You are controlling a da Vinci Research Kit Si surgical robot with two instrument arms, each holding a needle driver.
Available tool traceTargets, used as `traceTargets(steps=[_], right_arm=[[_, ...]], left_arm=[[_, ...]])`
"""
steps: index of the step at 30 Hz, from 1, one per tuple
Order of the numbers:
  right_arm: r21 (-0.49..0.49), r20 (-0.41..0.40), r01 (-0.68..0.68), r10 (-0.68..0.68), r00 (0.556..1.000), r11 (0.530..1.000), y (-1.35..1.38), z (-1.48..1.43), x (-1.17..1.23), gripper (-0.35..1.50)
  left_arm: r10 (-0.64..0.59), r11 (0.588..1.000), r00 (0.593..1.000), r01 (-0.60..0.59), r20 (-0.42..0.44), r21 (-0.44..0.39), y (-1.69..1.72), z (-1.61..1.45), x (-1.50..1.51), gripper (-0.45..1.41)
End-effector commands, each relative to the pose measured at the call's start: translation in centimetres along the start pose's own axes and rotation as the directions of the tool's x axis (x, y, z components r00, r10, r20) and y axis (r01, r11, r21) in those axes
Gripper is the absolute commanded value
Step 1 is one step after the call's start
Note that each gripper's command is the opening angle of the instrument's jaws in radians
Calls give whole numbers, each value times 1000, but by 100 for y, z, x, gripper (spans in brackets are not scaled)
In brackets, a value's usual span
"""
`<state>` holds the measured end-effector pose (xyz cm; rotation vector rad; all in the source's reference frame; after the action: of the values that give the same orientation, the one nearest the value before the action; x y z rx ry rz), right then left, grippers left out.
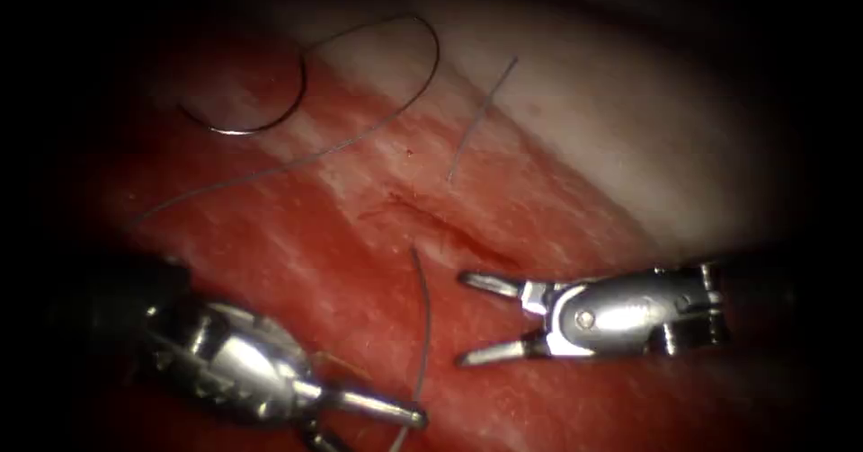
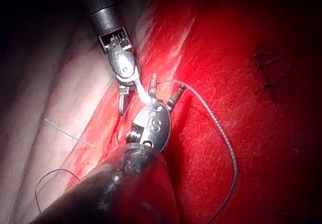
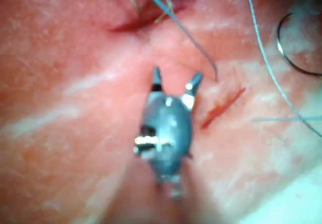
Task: Wound Closure
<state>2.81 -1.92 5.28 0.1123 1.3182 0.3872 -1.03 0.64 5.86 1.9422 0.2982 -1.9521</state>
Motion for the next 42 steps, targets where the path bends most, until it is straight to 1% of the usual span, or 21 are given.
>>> traceTargets(steps=[1, 2, 3, 4, 5, 6, 10, 11, 15, 17, 18, 20, 22, 27, 29, 33, 36, 42], right_arm=[[3, -1, -1, 1, 1000, 1000, -7, 6, -4, 141], [3, -1, -1, 1, 1000, 1000, -8, 6, -3, 141], [3, -1, -2, 2, 1000, 1000, -8, 5, -2, 141], [3, -1, -2, 2, 1000, 1000, -8, 5, -2, 141], [3, -1, -2, 2, 1000, 1000, -7, 5, -2, 141], [4, -1, -3, 3, 1000, 1000, -7, 4, -1, 141], [6, -4, -8, 8, 1000, 1000, -7, 0, 5, 141], [7, -4, -11, 11, 1000, 1000, -8, -2, 10, 140], [-8, 3, 2, -2, 1000, 1000, -8, -6, 25, 138], [-18, 26, 53, -53, 998, 998, -7, -7, 36, 136], [-18, 26, 53, -53, 998, 998, -7, -7, 36, 136], [-27, 82, 121, -118, 990, 992, -9, -3, 45, 135], [-50, 123, 169, -162, 979, 984, -8, -1, 54, 135], [-66, 168, 243, -229, 959, 968, -13, 1, 68, 130], [-71, 215, 283, -262, 941, 957, -19, 3, 77, 126], [-85, 243, 310, -282, 928, 947, -20, 2, 83, 125], [-99, 269, 325, -289, 919, 940, -20, 1, 90, 125], [-101, 276, 323, -285, 918, 941, -25, -1, 97, 125]], left_arm=[[-1, 1000, 1000, 1, -1, -2, 2, 7, -6, 19], [1, 1000, 1000, -1, -3, -4, 3, 7, -7, 12], [17, 1000, 1000, -17, -8, -10, 4, 8, -9, -38], [17, 1000, 1000, -17, -8, -10, 4, 8, -9, -38], [29, 1000, 1000, -30, -9, -10, 4, 8, -9, -45], [60, 998, 998, -60, -15, -14, 5, 6, -9, -45], [61, 998, 998, -62, -26, -22, 3, -1, -12, -45], [59, 998, 998, -60, -37, -27, -3, -8, -13, -45], [62, 998, 998, -62, -25, -4, -21, -21, -15, -45], [67, 998, 997, -67, -25, 10, -33, -28, -18, -45], [67, 998, 997, -67, -25, 10, -33, -28, -18, -45], [64, 998, 998, -64, -19, 24, -48, -33, -24, -45], [61, 998, 998, -61, -18, 28, -55, -32, -29, -45], [62, 997, 998, -62, -20, 40, -68, -30, -37, -45], [62, 997, 998, -61, -18, 43, -72, -28, -42, -45], [62, 997, 998, -61, -18, 43, -73, -29, -45, -45], [61, 997, 998, -60, -16, 45, -77, -33, -52, -45], [60, 997, 998, -59, -11, 49, -80, -38, -60, -45]])
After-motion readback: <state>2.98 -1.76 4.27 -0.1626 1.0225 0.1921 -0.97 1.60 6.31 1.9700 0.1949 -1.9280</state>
